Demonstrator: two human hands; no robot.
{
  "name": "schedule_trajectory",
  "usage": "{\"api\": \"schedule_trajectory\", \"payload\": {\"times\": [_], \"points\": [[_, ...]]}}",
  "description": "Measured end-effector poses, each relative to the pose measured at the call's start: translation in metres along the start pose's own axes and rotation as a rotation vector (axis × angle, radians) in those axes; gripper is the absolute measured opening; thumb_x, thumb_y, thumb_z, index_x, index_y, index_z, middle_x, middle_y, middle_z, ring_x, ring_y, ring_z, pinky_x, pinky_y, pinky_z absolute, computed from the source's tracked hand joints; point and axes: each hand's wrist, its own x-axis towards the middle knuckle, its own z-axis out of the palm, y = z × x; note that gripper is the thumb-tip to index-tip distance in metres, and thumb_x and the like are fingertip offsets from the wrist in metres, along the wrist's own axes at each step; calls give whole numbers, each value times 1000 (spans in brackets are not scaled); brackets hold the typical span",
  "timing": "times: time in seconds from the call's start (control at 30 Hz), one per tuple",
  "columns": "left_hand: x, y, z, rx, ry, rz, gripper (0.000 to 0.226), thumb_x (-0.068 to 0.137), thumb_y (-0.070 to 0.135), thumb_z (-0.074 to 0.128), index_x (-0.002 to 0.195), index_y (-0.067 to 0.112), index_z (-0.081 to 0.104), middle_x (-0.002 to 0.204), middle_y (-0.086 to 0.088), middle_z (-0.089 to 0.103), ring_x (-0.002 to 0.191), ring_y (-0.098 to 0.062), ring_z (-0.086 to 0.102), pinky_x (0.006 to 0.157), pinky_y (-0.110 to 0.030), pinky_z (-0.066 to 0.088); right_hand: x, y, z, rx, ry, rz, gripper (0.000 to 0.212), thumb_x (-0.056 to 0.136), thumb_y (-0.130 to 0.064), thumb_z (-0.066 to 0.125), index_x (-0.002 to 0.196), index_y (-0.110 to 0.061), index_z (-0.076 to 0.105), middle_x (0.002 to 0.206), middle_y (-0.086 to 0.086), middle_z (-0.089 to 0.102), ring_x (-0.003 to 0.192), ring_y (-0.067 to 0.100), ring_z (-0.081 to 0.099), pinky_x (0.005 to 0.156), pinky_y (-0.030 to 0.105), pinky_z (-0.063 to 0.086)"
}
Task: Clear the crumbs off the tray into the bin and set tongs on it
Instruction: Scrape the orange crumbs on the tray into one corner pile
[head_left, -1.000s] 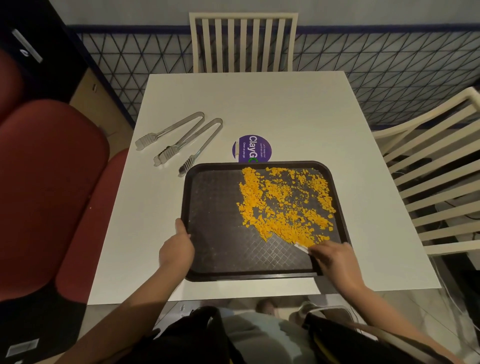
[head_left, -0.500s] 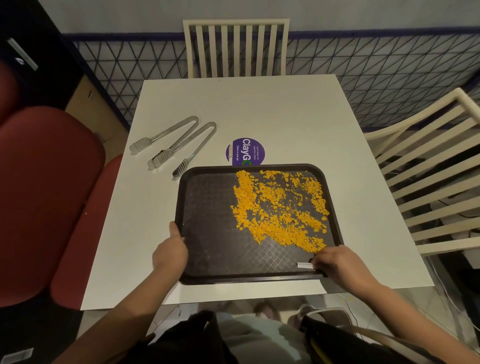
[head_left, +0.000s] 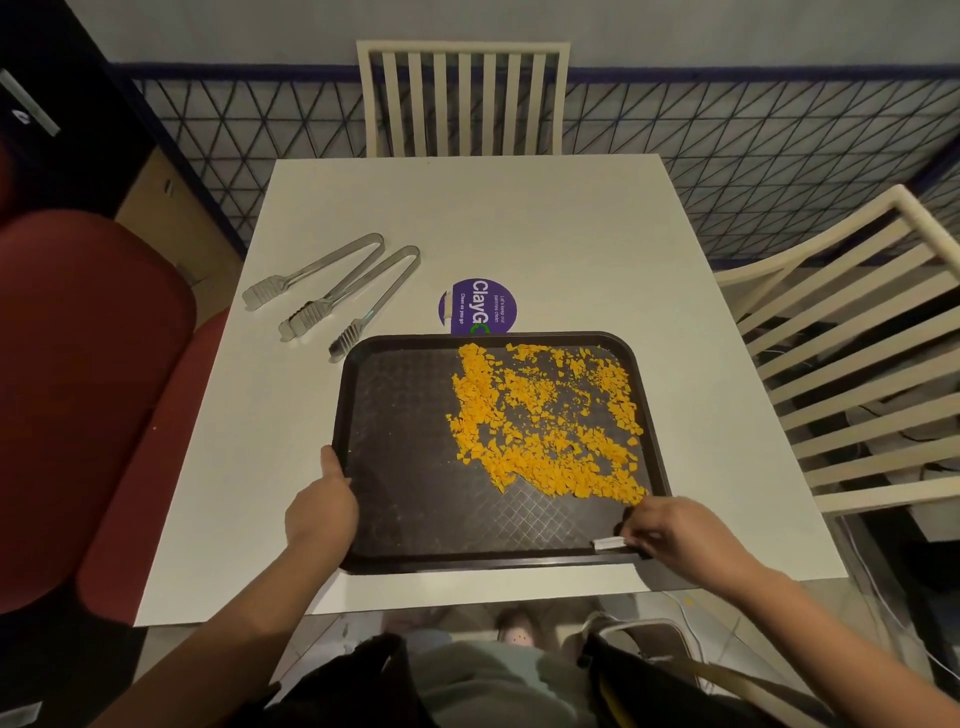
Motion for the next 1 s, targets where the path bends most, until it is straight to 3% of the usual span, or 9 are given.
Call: {"api": "schedule_trajectory", "payload": {"times": [0.2,0.33,0.5,0.6,0.67,0.8,0.93,1.0], "points": [[-1,1,-1,-3,10,9,56,100,26,39,148,17,12,110,-10,64,89,-25,67,71,-34,55,8,6,4,28,83,13,12,78,-12,70,72,-23,68,73,-8,66,66,11,63,57,23,50],[-1,1,0,-16,15,9,54,100,27,38,146,17,14,107,-9,64,83,-23,66,66,-32,54,10,-1,1,209,180,215,4,81,-17,71,79,-20,72,78,-13,65,74,2,59,66,15,45],[-2,3,-2,10,7,13,55,100,27,40,147,17,13,110,-8,64,86,-23,66,66,-31,53,-1,-9,15,120,-11,92,7,81,-16,70,83,-22,73,80,-9,66,73,8,61,66,17,43],[-3,4,-2,10,0,15,56,99,27,40,147,17,12,108,-8,63,80,-20,63,65,-29,52,-2,-4,17,55,-27,44,12,78,-13,72,81,-24,72,80,-8,68,74,10,64,65,16,46],[-3,3,-2,3,2,12,57,99,27,40,147,17,11,108,-8,62,75,-17,59,61,-27,48,-2,-3,18,35,8,25,19,72,-7,75,78,-24,70,77,-9,66,71,8,63,63,14,44],[-3,3,0,4,3,4,57,100,24,38,149,15,10,117,-8,63,90,-24,66,67,-30,51,6,-2,18,15,127,44,29,63,4,79,74,-20,68,77,-5,68,70,14,65,63,16,44],[-2,1,-1,9,-9,-3,59,100,25,38,150,15,7,121,-8,62,93,-24,66,65,-28,48,23,-3,13,44,280,122,21,69,5,76,73,-14,70,77,0,68,68,20,65,63,20,44],[-1,-1,-2,13,-3,-8,59,100,25,38,150,16,7,120,-9,62,93,-25,66,69,-31,52,22,0,7,79,307,152,19,71,5,74,74,-14,70,78,0,68,69,16,63,63,16,42]]}}
